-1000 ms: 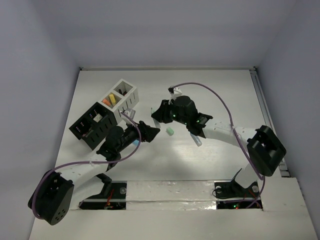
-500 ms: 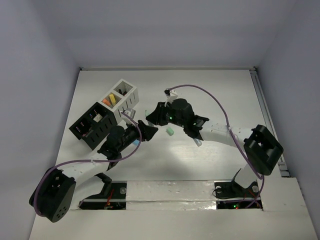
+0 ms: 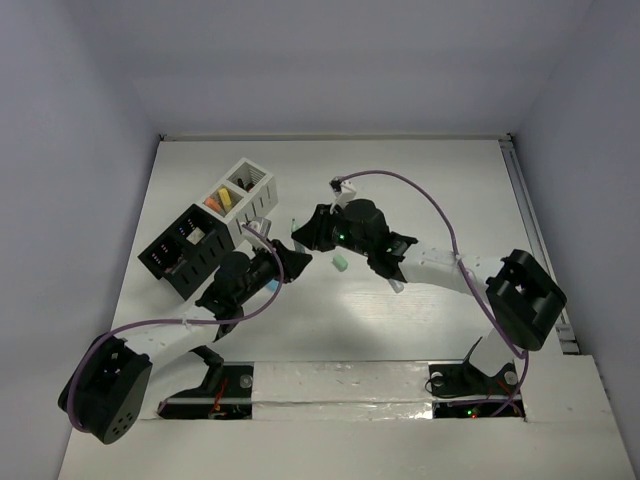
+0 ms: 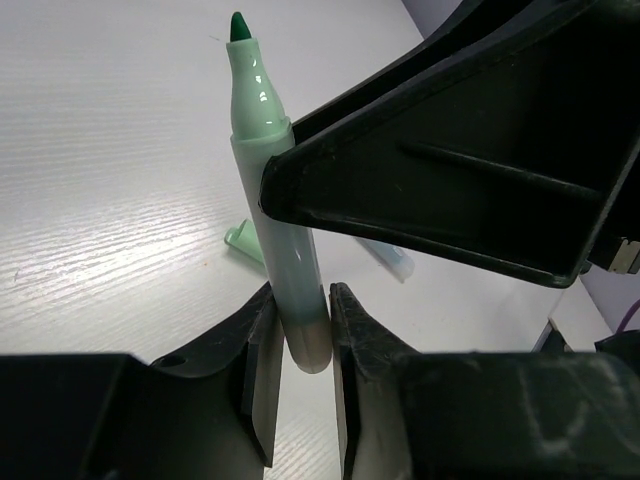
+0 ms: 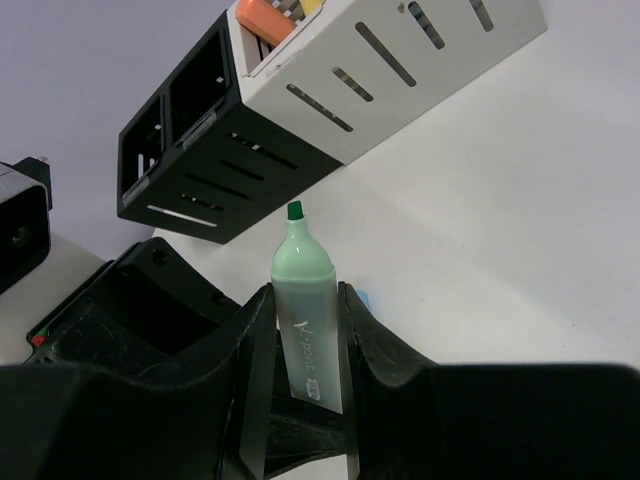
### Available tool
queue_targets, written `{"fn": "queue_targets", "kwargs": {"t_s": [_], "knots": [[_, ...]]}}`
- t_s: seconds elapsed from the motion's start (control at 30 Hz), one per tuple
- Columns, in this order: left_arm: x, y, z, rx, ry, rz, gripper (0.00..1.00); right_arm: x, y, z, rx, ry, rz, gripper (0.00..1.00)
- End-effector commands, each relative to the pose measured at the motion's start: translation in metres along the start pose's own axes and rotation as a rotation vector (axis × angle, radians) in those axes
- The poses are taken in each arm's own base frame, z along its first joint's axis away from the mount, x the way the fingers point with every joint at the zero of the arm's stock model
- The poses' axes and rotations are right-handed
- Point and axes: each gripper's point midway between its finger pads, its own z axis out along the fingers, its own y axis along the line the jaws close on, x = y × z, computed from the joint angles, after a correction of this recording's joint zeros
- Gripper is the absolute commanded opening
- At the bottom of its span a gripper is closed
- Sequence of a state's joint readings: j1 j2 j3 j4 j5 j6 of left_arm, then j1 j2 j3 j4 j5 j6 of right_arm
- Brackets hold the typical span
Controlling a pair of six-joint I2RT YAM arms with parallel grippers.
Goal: Sort the stationery into containers
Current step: Pick up the pen from the center of the board.
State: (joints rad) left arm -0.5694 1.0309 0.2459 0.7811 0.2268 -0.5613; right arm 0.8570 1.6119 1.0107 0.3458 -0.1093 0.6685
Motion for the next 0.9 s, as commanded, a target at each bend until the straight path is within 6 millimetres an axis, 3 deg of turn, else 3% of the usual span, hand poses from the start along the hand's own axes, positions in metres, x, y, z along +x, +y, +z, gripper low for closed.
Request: {"fn": "queue_targets", "kwargs": {"t_s": [0.0,0.03,0.3,0.4,0.43,0.53,0.6,0.73,0.77,0.8,0.87], "knots": [[-0.02,-0.006,0.003,0.015,-0.077,0.035,0.09,0.007,0.017,-0.001,-0.062,0.007,0.007,0.04],[-0.02,-0.005,0.003,0.013,-0.077,0.038,0.0,0.009,0.016,-0.002,-0.061,0.008,0.013,0.04],[-0.02,-0.001,0.0,-0.007,-0.079,0.051,0.0,0.014,0.009,-0.01,-0.034,0.016,0.01,0.08],[-0.019,-0.001,-0.003,-0.009,-0.081,0.057,0.0,0.01,0.008,-0.015,-0.016,0.009,-0.011,0.34],[-0.019,-0.001,-0.004,-0.009,-0.081,0.06,0.0,0.009,0.002,-0.017,0.019,0.01,-0.018,0.48],[-0.022,-0.007,-0.007,0.01,-0.086,0.072,0.0,0.001,0.007,-0.029,0.024,0.0,-0.057,0.62],[-0.022,-0.008,-0.01,0.013,-0.078,0.087,0.0,-0.005,0.013,-0.037,0.013,-0.004,-0.085,0.63],[-0.021,-0.006,-0.014,-0.003,-0.063,0.112,0.0,-0.011,0.004,-0.057,0.041,-0.012,-0.111,0.61],[-0.018,-0.003,-0.016,-0.016,-0.049,0.12,0.0,-0.004,-0.003,-0.062,0.059,0.001,-0.118,0.59],[-0.019,-0.002,-0.019,-0.021,-0.058,0.124,0.0,-0.004,-0.011,-0.065,0.082,-0.001,-0.118,0.55],[-0.015,0.002,-0.022,-0.032,-0.056,0.124,0.0,0.011,-0.024,-0.071,0.12,0.04,-0.121,0.33]]}}
